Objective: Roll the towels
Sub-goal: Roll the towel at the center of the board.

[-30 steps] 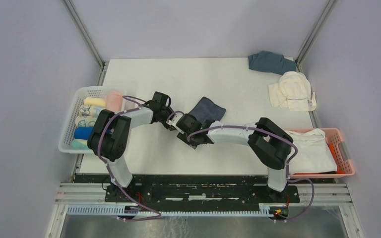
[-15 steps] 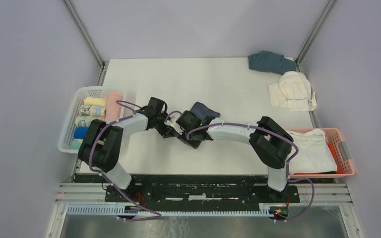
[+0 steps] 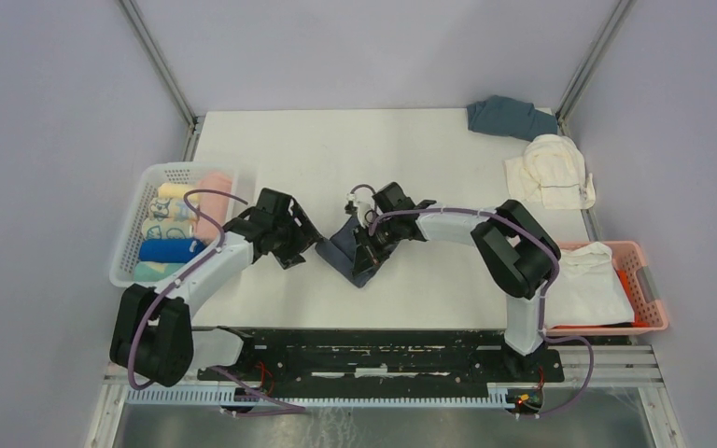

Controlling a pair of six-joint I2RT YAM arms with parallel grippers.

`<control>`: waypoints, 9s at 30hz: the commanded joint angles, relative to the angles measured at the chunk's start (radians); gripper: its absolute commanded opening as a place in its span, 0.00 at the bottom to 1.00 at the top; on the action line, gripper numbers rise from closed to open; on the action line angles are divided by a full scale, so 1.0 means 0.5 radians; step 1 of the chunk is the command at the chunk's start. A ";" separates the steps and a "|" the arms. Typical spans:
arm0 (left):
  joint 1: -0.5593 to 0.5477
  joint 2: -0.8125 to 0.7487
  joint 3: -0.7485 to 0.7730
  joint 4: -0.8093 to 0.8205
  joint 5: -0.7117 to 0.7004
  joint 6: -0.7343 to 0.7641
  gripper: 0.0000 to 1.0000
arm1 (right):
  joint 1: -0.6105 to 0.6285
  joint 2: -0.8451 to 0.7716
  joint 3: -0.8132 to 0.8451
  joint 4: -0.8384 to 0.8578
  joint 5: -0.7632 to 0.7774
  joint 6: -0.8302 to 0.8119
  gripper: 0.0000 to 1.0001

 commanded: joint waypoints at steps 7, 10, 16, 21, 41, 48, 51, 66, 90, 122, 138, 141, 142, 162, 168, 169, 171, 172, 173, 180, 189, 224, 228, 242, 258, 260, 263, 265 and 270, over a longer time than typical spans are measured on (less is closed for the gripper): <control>0.007 0.065 -0.093 0.284 0.272 0.040 0.83 | -0.222 0.343 -0.076 0.528 -0.604 0.479 0.10; 0.007 0.123 -0.091 0.382 0.312 0.005 0.83 | -0.275 0.426 -0.086 0.628 -0.638 0.588 0.09; 0.009 0.284 -0.074 0.492 0.300 -0.033 0.79 | -0.337 0.521 -0.044 0.640 -0.645 0.648 0.10; 0.009 0.462 -0.037 0.533 0.251 -0.011 0.70 | -0.361 0.527 -0.038 0.621 -0.624 0.654 0.11; -0.014 0.797 0.125 0.369 0.157 0.125 0.58 | -0.016 -0.448 -0.016 -0.155 0.926 -0.084 0.63; -0.019 0.822 0.141 0.345 0.161 0.130 0.58 | 0.425 -0.431 0.086 -0.166 1.588 -0.311 0.65; -0.023 0.825 0.150 0.343 0.164 0.133 0.58 | 0.537 -0.361 0.120 -0.169 1.789 -0.388 0.66; -0.045 0.843 0.176 0.336 0.138 0.176 0.59 | 0.651 0.025 0.100 -0.161 2.118 -0.493 0.67; -0.022 0.117 0.015 0.013 0.014 0.119 0.80 | 0.084 -0.004 -0.108 0.178 -0.010 0.036 0.19; -0.106 0.797 0.177 0.296 0.118 0.141 0.63 | -0.171 -0.367 -0.134 -0.118 0.606 -0.034 0.57; -0.121 0.853 0.216 0.265 0.104 0.152 0.64 | 0.609 -0.274 0.065 -0.172 1.961 -0.436 0.63; -0.123 0.852 0.214 0.267 0.104 0.160 0.64 | 0.622 -0.156 0.057 -0.173 2.018 -0.468 0.63; -0.123 0.854 0.215 0.266 0.107 0.163 0.64 | 0.624 -0.127 0.048 -0.170 2.012 -0.470 0.62; -0.068 0.370 0.226 0.052 -0.004 0.143 0.81 | 0.178 -0.026 -0.004 -0.158 0.334 -0.159 0.24; -0.066 0.186 0.118 0.028 0.007 0.072 0.82 | -0.011 0.192 0.011 -0.017 -0.209 0.029 0.24; -0.067 0.179 0.100 0.047 0.029 0.062 0.82 | -0.032 0.224 0.024 -0.011 -0.259 0.053 0.24; -0.071 0.193 0.072 0.108 0.080 0.042 0.82 | -0.069 0.292 0.032 0.038 -0.359 0.120 0.24; -0.074 0.210 0.065 0.138 0.103 0.036 0.82 | -0.091 0.322 0.024 0.083 -0.402 0.167 0.24; -0.082 0.229 0.062 0.163 0.122 0.030 0.82 | -0.113 0.350 0.012 0.133 -0.435 0.221 0.24; -0.115 0.457 0.044 0.267 0.121 0.048 0.72 | -0.197 0.381 -0.067 0.258 -0.384 0.372 0.30; -0.115 0.677 0.047 0.274 0.061 0.112 0.70 | -0.147 -0.302 -0.215 0.125 0.440 0.104 0.57; -0.024 0.290 -0.068 0.464 0.110 -0.025 0.88 | 0.491 -0.029 0.076 -0.291 1.303 -0.446 0.42; 0.008 0.029 -0.243 0.597 0.131 -0.215 0.94 | 0.442 -0.008 0.121 -0.309 1.145 -0.378 0.41; -0.125 -0.192 -0.758 1.284 0.166 -0.654 0.94 | 0.306 0.075 0.133 -0.149 0.761 -0.021 0.41; -0.225 0.224 -0.788 1.527 0.058 -0.619 0.73 | 0.094 0.146 -0.015 0.195 0.364 0.365 0.39; -0.229 0.253 -0.793 1.529 0.061 -0.615 0.66 | 0.069 0.141 -0.028 0.228 0.338 0.405 0.39; -0.229 0.251 -0.781 1.525 0.061 -0.621 0.51 | 0.052 0.106 -0.032 0.228 0.336 0.413 0.40; -0.229 0.231 -0.741 1.486 0.044 -0.629 0.44 | 0.048 0.061 -0.027 0.213 0.347 0.402 0.42; -0.180 0.187 -0.519 1.259 0.019 -0.632 0.32 | 0.027 -0.129 -0.027 0.075 0.441 0.332 0.54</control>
